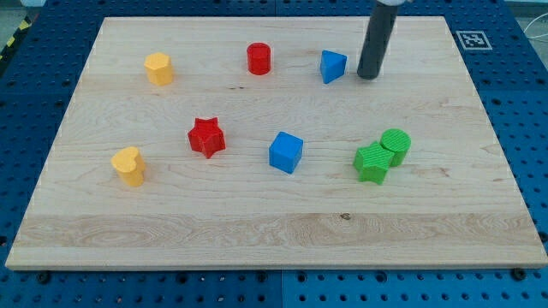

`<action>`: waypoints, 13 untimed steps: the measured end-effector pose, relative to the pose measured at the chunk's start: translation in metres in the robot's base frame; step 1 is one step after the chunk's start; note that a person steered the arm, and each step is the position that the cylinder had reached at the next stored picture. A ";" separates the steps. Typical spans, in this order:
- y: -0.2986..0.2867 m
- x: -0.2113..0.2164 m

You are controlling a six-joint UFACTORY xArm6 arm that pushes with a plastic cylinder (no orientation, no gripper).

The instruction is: Move the blue triangle closer to the blue cube

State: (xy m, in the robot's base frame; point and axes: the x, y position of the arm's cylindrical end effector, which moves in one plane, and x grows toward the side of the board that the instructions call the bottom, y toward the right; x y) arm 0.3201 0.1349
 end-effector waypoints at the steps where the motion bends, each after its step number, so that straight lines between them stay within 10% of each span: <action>1: -0.019 -0.020; 13: -0.082 0.086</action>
State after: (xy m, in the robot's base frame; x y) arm 0.4063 0.0529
